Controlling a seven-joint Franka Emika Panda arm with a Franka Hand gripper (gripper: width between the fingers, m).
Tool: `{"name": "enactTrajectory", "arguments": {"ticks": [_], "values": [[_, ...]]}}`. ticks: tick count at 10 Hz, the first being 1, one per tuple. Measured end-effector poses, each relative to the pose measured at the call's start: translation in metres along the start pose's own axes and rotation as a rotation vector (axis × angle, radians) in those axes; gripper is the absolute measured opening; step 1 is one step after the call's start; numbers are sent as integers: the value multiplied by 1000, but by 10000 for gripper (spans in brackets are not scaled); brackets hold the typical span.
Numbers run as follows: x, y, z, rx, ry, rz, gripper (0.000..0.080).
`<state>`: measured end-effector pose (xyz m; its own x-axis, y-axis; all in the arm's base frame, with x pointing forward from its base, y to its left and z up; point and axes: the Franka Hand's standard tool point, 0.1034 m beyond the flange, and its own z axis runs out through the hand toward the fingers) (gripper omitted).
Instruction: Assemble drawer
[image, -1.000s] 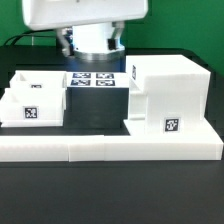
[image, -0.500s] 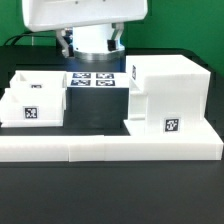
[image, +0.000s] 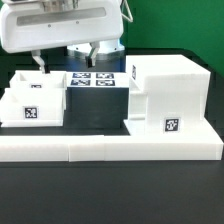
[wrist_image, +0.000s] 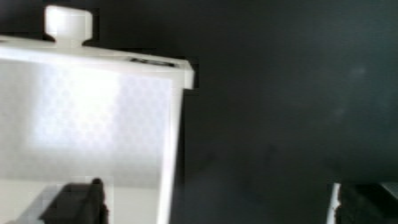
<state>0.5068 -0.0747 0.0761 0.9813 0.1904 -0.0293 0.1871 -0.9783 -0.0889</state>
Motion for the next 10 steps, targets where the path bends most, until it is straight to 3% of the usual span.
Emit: {"name": "enactTrajectory", "arguments": {"ticks": [6,10], "values": [[-2,0,4,2,-7,2,649],[-9,4,45,-22,-25,53,649]]}}
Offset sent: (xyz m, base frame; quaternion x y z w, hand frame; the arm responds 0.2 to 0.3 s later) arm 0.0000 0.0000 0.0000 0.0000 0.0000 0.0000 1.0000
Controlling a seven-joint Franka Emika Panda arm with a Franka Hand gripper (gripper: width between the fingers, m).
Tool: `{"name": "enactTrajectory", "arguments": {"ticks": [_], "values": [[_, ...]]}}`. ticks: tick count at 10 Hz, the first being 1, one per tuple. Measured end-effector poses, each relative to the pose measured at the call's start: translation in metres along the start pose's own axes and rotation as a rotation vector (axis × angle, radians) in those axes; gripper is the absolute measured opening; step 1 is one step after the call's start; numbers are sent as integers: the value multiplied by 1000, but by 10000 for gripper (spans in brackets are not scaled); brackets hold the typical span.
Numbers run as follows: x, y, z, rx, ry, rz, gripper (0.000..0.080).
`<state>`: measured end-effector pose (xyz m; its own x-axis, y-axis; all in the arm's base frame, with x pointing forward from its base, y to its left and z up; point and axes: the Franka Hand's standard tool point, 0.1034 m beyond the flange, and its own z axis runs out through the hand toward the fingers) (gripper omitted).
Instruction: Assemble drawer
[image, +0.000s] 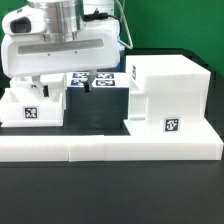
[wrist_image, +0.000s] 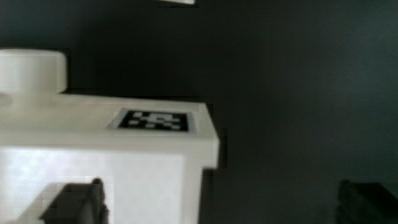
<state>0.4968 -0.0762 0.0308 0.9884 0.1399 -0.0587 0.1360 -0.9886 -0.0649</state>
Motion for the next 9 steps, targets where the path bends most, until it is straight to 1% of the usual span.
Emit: {"name": "enactTrajectory", "arguments": {"ticks": [2,3,5,8,9], "values": [[-2,7,13,-18,6,2,649],[-3,7,18,-20,3,3,649],[-2,9,22,-39,25,0,649],[3,6,25,-56,46,-3,640],[3,7,25,-56,46,-3,640]]}}
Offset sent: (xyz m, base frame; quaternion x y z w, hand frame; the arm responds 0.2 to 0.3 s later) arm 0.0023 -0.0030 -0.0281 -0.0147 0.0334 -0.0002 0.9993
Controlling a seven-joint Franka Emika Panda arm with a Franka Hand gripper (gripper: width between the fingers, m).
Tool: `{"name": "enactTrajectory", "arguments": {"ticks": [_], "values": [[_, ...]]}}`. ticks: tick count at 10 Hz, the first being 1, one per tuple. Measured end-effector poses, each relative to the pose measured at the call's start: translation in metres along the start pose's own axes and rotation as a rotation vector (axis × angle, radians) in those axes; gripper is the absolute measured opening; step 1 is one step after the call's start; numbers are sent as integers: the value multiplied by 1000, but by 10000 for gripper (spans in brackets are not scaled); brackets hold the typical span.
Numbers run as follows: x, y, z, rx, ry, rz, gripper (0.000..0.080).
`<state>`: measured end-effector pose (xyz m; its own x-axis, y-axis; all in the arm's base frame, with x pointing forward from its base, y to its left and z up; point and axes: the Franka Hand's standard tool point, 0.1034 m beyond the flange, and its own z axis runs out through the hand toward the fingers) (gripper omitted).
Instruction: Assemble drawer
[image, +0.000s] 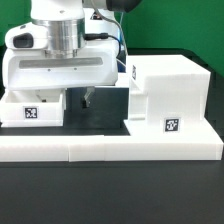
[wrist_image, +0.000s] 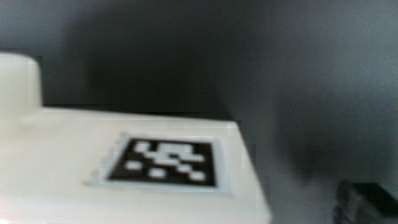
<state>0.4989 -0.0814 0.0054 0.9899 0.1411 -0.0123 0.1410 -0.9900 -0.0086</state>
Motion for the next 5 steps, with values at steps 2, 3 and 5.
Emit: {"name": "enactTrajectory", "arguments": {"ticks": [2,3,5], "values": [[0,0,0,0,0,0,275],[0,0,0,0,0,0,275],[0,0,0,0,0,0,140]]}}
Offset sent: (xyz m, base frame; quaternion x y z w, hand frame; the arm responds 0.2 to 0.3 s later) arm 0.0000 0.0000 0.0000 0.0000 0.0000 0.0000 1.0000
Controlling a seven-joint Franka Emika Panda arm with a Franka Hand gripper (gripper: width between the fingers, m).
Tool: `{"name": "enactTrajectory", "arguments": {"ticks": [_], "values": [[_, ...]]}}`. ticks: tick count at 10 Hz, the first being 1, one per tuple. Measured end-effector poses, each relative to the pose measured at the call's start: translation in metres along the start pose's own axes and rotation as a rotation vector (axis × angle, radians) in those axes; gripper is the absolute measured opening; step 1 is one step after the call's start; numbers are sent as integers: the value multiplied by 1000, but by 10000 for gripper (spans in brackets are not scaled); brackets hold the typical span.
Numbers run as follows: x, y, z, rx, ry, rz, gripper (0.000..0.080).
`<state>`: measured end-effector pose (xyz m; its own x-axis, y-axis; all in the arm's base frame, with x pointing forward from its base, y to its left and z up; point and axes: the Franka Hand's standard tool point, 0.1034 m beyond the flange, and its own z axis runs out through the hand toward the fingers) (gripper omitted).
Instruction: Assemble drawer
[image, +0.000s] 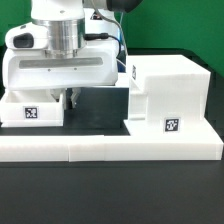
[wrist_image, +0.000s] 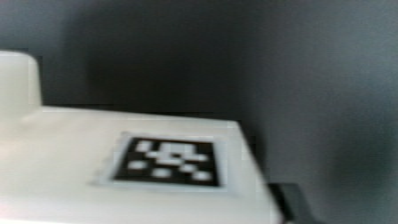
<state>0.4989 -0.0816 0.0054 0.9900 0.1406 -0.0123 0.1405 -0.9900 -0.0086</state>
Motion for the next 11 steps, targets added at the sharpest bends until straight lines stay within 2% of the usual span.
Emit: {"name": "enactTrajectory", "arguments": {"ticks": [1,9,10,11], "values": [[0,0,0,0,0,0,41],[0,-1,0,0,0,-2,42],[1,-10,-2,8,-19,-38,42],[2,-22,-8,28,-41,-65,42]]}}
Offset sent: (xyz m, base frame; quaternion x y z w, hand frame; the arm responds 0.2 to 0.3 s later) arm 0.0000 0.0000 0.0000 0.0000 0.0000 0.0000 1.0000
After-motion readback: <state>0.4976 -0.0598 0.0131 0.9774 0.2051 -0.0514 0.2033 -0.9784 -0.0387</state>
